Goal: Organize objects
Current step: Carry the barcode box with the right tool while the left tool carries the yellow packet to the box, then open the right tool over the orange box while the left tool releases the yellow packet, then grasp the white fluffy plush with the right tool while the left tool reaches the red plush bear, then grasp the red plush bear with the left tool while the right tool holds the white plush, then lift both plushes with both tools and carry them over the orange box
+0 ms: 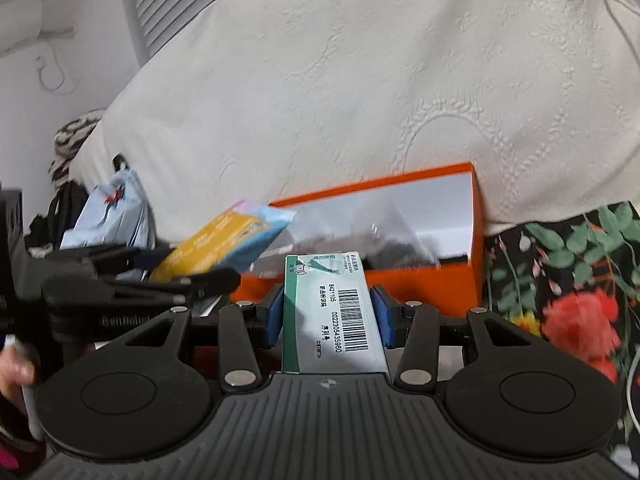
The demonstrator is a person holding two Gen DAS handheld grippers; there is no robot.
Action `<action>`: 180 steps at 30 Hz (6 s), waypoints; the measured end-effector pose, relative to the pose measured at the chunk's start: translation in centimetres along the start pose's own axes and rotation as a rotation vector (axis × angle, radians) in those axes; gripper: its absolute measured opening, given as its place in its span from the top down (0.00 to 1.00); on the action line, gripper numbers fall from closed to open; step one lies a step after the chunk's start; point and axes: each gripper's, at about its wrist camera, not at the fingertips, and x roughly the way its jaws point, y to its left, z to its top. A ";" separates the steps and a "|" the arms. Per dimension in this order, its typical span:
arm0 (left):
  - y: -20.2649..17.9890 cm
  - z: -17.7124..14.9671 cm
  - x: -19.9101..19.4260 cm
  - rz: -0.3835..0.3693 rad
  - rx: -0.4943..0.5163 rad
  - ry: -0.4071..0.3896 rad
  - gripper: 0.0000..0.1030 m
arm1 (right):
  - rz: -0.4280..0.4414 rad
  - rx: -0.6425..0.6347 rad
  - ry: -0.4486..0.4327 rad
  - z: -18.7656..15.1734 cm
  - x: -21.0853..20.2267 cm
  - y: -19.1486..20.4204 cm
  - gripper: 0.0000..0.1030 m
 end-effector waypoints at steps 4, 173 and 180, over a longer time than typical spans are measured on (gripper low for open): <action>0.7 1.1 2.7 0.013 -0.011 0.013 0.00 | -0.010 0.023 0.015 2.1 3.3 -0.8 0.50; -0.7 -10.9 -9.1 0.071 -0.176 0.085 0.00 | -0.148 -0.127 -0.034 -12.5 -7.6 1.0 0.10; -0.1 -8.1 -8.7 0.040 -0.176 0.042 0.00 | -0.117 -0.097 -0.051 -11.4 -7.5 1.1 0.10</action>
